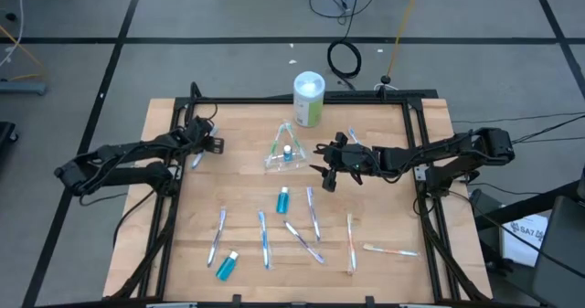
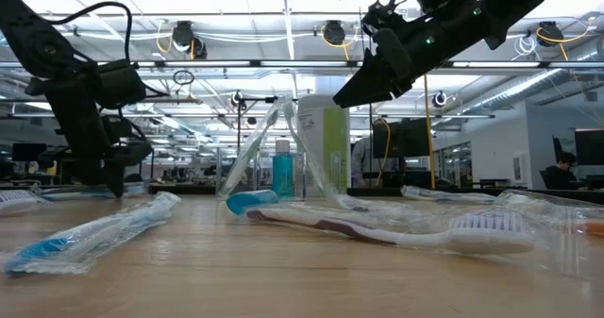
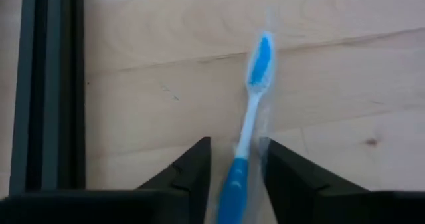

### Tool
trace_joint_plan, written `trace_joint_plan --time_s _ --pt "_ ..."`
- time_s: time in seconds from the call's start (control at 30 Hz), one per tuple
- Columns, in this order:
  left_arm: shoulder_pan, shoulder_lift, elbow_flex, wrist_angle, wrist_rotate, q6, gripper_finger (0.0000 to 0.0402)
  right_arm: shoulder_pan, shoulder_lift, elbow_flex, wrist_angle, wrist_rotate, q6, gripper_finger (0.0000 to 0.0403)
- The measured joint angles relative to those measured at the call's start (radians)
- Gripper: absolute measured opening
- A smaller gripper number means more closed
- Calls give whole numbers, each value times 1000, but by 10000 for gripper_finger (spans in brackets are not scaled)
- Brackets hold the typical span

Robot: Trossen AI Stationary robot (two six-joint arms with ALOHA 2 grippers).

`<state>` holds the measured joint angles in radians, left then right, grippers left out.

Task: Pick & Place toothbrushing station
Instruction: Put the top left blue toothbrush into the transparent organizer

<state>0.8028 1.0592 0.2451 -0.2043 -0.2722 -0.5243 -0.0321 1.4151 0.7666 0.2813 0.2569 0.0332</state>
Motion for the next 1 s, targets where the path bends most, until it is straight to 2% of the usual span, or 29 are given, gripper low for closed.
trace_joint_plan --time_s 0.33,0.57,0.67,0.8,1.0 --pt "0 1 -1 4 6 -35 27 0 0 0 0 0 0 214" --pt "-41 2 -3 110 46 -64 3 0 0 0 0 0 0 213" --pt "-91 2 -3 229 84 -89 3 0 0 0 0 0 0 213" --pt "-192 2 -3 468 97 -88 2 0 0 0 0 0 0 212" --pt "-379 2 -3 898 82 24 2 0 0 0 -1 0 0 212"
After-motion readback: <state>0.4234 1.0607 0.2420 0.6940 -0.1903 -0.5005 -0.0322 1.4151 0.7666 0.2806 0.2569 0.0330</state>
